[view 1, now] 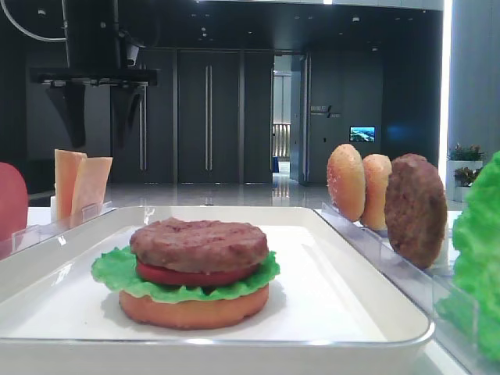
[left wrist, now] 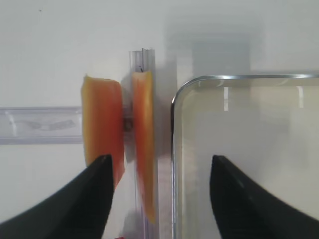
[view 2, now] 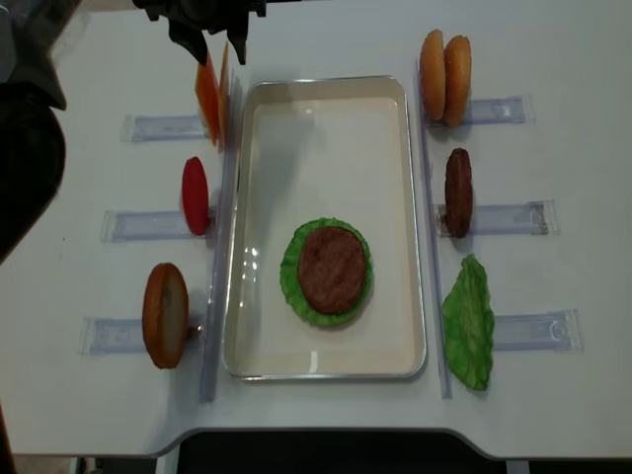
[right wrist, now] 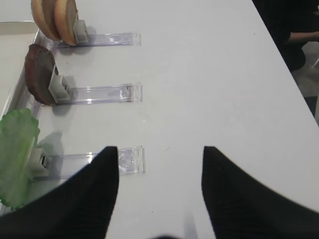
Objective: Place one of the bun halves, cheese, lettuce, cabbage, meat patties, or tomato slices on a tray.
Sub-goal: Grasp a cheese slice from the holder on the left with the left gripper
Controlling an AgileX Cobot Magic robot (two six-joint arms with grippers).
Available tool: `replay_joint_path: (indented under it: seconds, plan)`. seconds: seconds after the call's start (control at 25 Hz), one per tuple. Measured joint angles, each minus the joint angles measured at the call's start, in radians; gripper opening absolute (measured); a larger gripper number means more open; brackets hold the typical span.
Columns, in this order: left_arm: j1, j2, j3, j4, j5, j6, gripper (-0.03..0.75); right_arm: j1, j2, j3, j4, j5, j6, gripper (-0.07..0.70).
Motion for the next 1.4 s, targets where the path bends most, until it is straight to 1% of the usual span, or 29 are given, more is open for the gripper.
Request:
replay_joint_path:
  seconds: [0.48,0.56,0.64,0.72,0.88,1.12,1.2,1.4]
  plan:
    - [0.0,0.07,0.0,0.006,-0.002,0.0,0.471,0.0,0.0,0.0,0.0,0.0,0.0,0.363]
    - [0.0,0.076,0.0,0.006,-0.003,0.0,0.461,0.0,0.0,0.0,0.0,0.0,0.0,0.363]
    - [0.0,0.078,0.0,0.006,-0.003,0.0,0.424,0.0,0.0,0.0,0.0,0.0,0.0,0.363]
    - [0.0,0.078,0.0,0.007,-0.003,0.0,0.367,0.0,0.0,0.0,0.0,0.0,0.0,0.363]
    - [0.0,0.078,0.0,0.022,-0.003,0.004,0.225,0.0,0.0,0.0,0.0,0.0,0.0,0.363]
    - [0.0,0.078,0.0,0.033,-0.003,0.015,0.055,0.0,0.0,0.0,0.0,0.0,0.0,0.363]
    - [0.0,0.078,0.0,0.034,-0.003,0.019,0.039,0.0,0.0,0.0,0.0,0.0,0.0,0.363]
    - [0.0,0.078,0.0,0.033,-0.003,0.022,0.036,0.0,0.0,0.0,0.0,0.0,0.0,0.363]
